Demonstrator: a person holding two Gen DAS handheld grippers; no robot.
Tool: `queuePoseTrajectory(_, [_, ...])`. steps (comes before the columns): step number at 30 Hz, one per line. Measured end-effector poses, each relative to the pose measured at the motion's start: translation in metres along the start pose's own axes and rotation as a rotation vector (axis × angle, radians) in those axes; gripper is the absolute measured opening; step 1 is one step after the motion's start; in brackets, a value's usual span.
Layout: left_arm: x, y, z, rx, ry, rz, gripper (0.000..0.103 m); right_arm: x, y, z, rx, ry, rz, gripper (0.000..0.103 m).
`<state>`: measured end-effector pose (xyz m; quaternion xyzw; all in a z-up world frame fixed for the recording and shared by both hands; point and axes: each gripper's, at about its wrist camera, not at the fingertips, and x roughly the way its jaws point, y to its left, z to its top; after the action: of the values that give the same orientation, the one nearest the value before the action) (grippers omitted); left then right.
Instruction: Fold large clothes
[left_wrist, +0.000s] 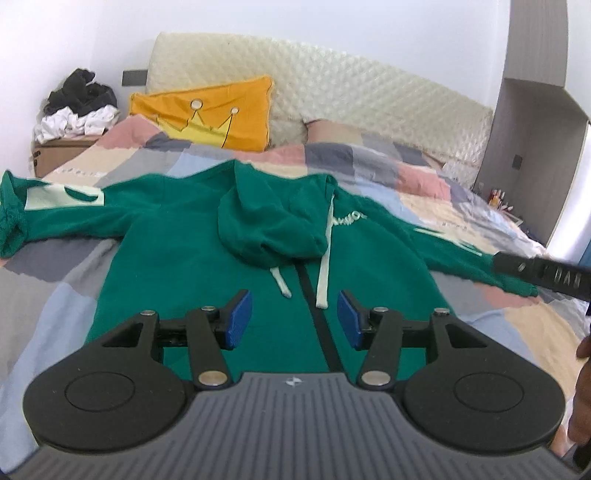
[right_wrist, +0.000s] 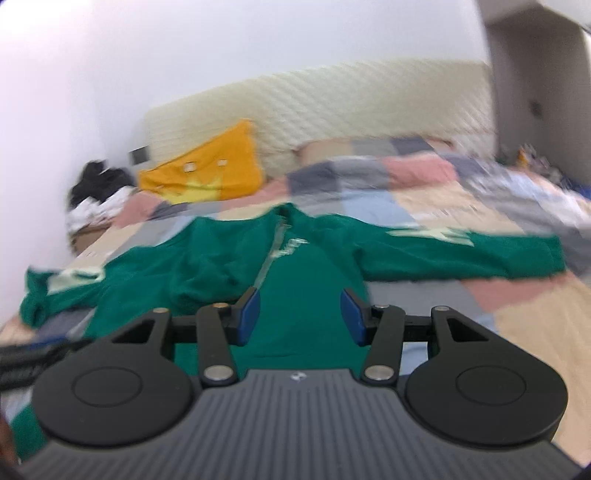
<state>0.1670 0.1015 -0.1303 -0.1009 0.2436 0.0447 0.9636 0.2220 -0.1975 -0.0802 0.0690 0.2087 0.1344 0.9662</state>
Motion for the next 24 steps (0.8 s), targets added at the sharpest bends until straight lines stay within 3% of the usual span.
queuePoseTrajectory(6, [0.013,0.001,-0.005,0.005,0.034,0.006,0.060,0.038,-0.056,0.018,0.171,0.035,-0.151,0.051])
queuePoseTrajectory(10, [0.022,0.003,-0.007,0.010,0.053,0.014,0.060,0.059,-0.086,0.026,0.303,0.051,-0.175,0.052])
queuePoseTrajectory(13, [0.028,0.005,-0.008,0.003,0.068,0.018,0.060,0.078,-0.098,0.025,0.313,0.092,-0.249,0.053])
queuePoseTrajectory(16, [0.031,0.006,-0.010,-0.005,0.079,0.020,0.060,0.099,-0.118,0.025,0.377,0.138,-0.250,0.053])
queuePoseTrajectory(24, [0.041,0.006,-0.014,-0.004,0.106,0.045,0.061,0.129,-0.162,0.021,0.356,0.135,-0.323,0.053])
